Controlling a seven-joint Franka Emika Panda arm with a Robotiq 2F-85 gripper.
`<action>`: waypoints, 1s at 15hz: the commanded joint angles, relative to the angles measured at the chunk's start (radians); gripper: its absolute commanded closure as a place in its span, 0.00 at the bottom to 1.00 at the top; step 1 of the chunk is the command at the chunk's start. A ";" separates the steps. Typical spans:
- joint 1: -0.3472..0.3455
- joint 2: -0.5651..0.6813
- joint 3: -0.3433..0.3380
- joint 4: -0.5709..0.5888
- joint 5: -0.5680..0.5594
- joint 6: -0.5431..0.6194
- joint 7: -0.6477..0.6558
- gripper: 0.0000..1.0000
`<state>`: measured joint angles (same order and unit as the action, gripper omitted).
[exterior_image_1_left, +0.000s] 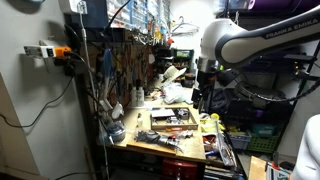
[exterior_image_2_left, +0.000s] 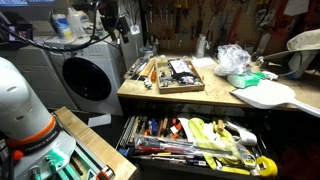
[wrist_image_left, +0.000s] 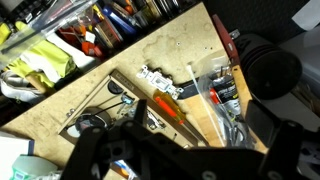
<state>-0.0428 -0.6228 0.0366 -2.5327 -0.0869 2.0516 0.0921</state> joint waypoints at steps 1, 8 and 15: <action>-0.021 0.050 -0.028 -0.092 0.034 0.117 0.061 0.00; -0.072 0.195 -0.084 -0.192 0.087 0.375 0.122 0.00; -0.087 0.246 -0.099 -0.182 0.118 0.382 0.116 0.00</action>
<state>-0.1243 -0.3763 -0.0685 -2.7157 0.0277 2.4356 0.2110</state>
